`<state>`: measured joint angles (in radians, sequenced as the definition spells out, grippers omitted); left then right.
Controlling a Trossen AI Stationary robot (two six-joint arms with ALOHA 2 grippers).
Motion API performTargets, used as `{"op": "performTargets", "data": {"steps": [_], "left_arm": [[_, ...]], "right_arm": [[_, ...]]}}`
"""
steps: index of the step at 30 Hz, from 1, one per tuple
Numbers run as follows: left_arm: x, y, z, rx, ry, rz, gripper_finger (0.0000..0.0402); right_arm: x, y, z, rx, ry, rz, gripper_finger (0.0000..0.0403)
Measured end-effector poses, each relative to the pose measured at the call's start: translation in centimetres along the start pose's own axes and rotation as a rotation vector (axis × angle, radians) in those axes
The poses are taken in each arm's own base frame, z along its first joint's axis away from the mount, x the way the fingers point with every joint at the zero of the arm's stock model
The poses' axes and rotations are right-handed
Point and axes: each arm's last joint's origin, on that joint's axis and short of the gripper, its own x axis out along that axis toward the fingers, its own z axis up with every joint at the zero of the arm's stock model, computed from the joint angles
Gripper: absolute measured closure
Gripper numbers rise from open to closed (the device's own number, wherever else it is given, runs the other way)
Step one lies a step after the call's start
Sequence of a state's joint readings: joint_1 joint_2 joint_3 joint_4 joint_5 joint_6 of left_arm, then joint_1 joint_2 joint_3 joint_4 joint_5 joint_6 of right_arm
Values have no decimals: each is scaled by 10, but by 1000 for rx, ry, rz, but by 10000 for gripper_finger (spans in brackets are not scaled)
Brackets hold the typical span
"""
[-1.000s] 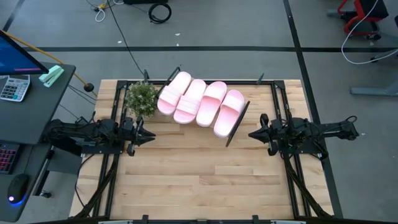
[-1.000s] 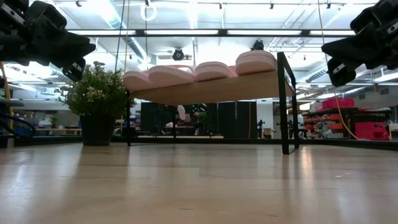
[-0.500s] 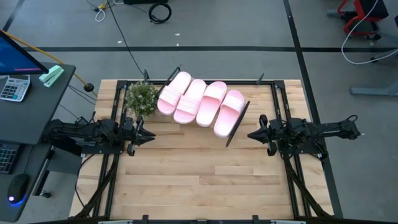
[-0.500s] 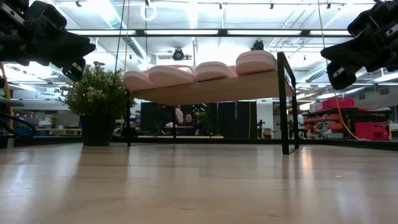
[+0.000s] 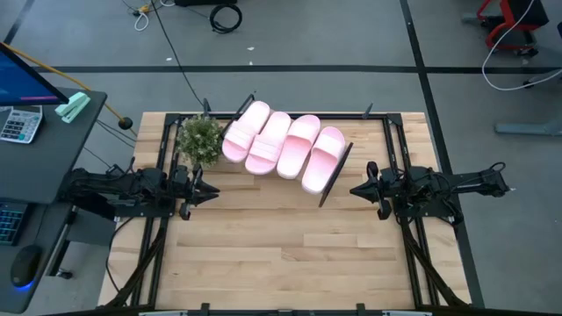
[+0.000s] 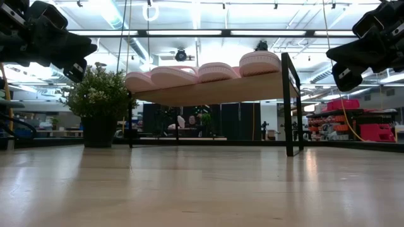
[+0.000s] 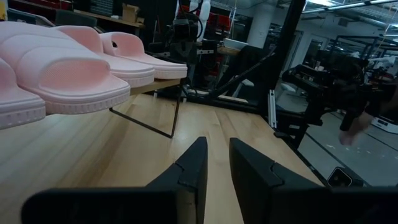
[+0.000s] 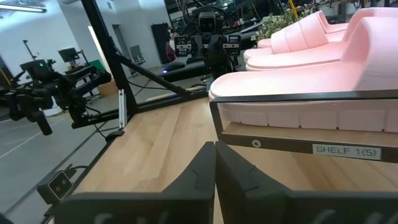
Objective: Pick and place slides into the shelf
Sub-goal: Return to Home Position
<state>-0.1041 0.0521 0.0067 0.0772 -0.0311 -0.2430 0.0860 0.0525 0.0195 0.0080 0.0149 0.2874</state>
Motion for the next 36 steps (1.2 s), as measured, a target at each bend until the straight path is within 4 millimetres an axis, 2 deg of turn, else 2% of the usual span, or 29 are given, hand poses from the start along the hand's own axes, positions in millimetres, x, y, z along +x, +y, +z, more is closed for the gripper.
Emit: {"op": "performTargets", "data": {"steps": [36], "left_arm": [[0,0,0,0,0,0,319]], "right_arm": [[-1,1,4,1,-15,6,387]]}}
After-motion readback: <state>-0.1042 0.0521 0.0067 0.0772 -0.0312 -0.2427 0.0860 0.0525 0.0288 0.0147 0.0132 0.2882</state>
